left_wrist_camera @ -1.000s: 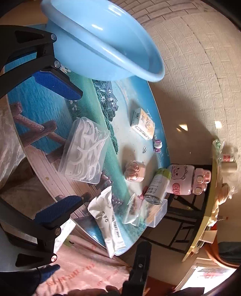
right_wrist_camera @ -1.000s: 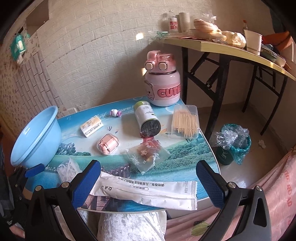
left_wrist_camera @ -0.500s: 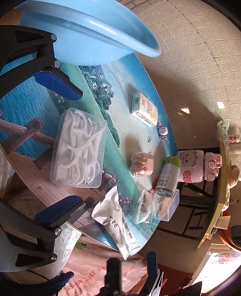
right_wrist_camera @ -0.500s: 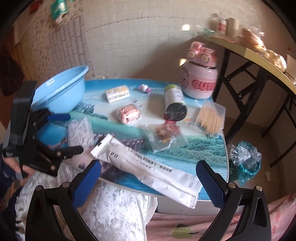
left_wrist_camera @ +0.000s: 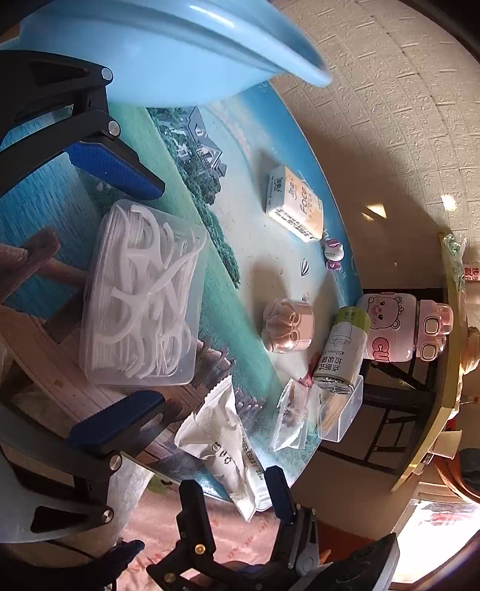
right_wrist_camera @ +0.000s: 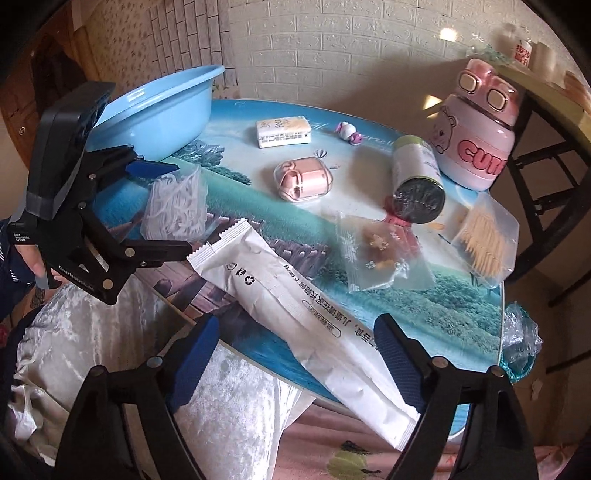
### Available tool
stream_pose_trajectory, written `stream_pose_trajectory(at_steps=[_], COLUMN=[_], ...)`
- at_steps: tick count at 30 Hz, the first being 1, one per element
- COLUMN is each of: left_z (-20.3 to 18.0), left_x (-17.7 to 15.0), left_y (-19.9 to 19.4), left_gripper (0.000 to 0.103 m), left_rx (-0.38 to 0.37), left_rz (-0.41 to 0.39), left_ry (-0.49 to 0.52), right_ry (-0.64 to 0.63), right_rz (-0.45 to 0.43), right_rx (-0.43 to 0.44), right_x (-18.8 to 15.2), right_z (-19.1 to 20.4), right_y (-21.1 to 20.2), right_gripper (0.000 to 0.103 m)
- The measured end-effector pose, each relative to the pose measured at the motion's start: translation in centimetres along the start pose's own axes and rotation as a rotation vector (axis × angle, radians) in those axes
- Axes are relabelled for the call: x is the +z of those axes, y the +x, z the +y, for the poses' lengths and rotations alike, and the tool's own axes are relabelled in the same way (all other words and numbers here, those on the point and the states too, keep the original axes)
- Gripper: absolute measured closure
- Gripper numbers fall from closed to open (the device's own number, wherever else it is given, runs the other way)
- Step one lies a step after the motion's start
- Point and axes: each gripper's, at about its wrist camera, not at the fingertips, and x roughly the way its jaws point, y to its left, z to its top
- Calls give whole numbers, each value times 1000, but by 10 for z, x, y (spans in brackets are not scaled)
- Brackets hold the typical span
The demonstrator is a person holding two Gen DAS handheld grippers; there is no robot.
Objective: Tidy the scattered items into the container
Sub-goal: 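Grasp the floss pick box with left tool while right tool grasps white packet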
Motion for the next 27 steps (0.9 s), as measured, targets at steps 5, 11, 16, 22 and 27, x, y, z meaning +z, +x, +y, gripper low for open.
stream_pose_trajectory(at_steps=[5,11,16,22,27], left_z=[1,1,4,3,2], left_x=[-2,-4,-7,-9,-11], left_y=[0,-1,-7,-8,-10], left_gripper=[0,1,20,20,20], left_rx=[-1,-1,3,-1,1], left_rz=[-27,-54,-80,-79,-85], left_ry=[-9,-10,-17,-12,-25], right_ry=[22,26,18,-2,-27], right_rz=[-6,-19,-28,-45,-70], right_rx=[25,16,-18,-37,-31], right_x=[-2,-4,-4,0,-5], right_z=[-6,-11,-12,-6,1], right_y=[4,5,4,8,4], right_gripper=[21,32,37,37,53])
